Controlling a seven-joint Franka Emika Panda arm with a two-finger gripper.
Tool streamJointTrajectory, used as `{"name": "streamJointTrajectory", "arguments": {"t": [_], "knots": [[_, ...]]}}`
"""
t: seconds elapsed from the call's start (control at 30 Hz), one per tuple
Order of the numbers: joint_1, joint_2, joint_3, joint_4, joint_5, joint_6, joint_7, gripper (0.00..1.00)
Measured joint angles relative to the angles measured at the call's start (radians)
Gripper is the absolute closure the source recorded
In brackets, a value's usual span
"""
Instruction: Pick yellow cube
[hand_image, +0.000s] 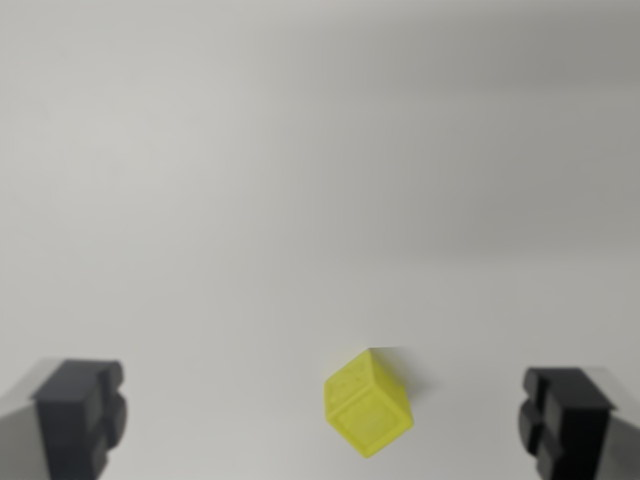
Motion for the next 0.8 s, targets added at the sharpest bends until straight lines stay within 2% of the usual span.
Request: {"name": "streamJointTrajectory", "arguments": {"t": [0.23,0.8], "knots": [[-0.001,-0.003,0.0,-0.009,0.0,0.006,-0.01,0.0],[-0.008,-0.046,0.0,-0.14,-0.003,0.099,-0.093,0.0]]}}
